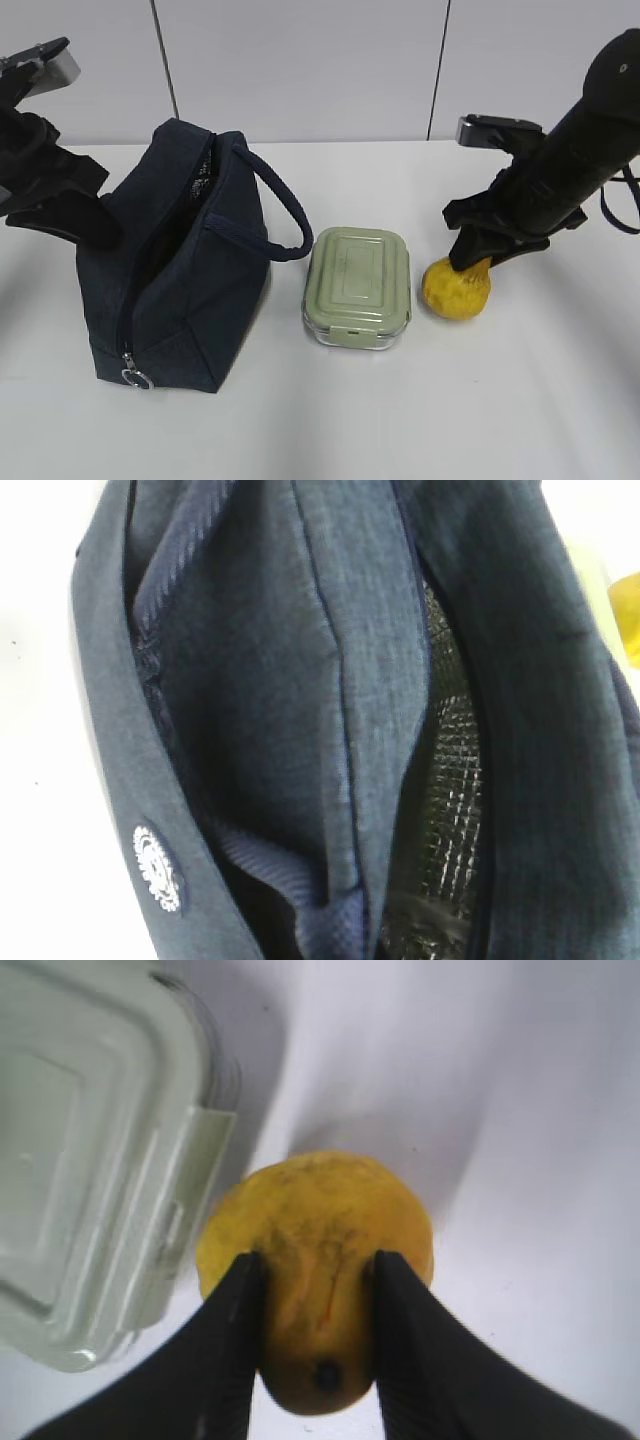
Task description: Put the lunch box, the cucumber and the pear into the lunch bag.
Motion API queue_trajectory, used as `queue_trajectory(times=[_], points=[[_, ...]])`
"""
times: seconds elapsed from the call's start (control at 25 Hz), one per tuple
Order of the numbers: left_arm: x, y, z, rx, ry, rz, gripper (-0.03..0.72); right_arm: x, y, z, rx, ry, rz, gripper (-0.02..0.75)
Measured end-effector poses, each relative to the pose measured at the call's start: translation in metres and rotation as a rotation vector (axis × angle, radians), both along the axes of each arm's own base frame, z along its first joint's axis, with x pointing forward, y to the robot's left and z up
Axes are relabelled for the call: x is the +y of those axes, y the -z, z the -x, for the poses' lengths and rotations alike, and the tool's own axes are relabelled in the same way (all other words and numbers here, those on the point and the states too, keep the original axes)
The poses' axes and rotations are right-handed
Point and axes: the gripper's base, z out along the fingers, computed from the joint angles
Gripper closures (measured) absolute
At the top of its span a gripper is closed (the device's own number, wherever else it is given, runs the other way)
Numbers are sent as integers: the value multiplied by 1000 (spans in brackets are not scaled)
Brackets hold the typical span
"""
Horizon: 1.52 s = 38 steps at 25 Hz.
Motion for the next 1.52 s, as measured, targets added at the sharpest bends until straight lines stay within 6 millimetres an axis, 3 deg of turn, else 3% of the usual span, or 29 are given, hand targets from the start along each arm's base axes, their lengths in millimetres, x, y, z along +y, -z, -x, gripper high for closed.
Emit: queue_trajectory(times=[0.12, 0.24, 0.4, 0.52, 0.64, 0.8, 0.96, 1.2, 1.28, 1.4, 1.52], points=[[0, 0, 0, 0, 1, -1, 686, 2, -41, 0, -108, -19, -27, 490], [0, 0, 0, 0, 1, -1, 686, 18, -90, 1, -235, -79, -99, 489], [0, 0, 0, 0, 1, -1, 686, 77, -136, 9, -354, -248, -190, 489], [0, 0, 0, -1, 1, -1, 686, 126, -154, 17, -404, -371, -240, 489], [0, 0, 0, -1, 1, -1, 686, 163, -157, 21, -414, -456, -271, 489], [0, 0, 0, -1, 2, -2, 686, 196, -141, 12, -388, -506, -284, 489], [0, 0, 0, -1, 3, -4, 686, 208, -113, 0, -339, -505, -246, 489], [1, 0, 0, -4, 3, -8, 686, 206, -71, -14, -254, -500, -97, 472], [1, 0, 0, -4, 4, -8, 686, 207, -68, -14, -245, -499, -100, 419], [1, 0, 0, -4, 3, -9, 687, 209, -72, -15, -253, -495, -117, 242], [1, 0, 0, -5, 4, -11, 687, 205, -83, -16, -280, -488, -125, 151]])
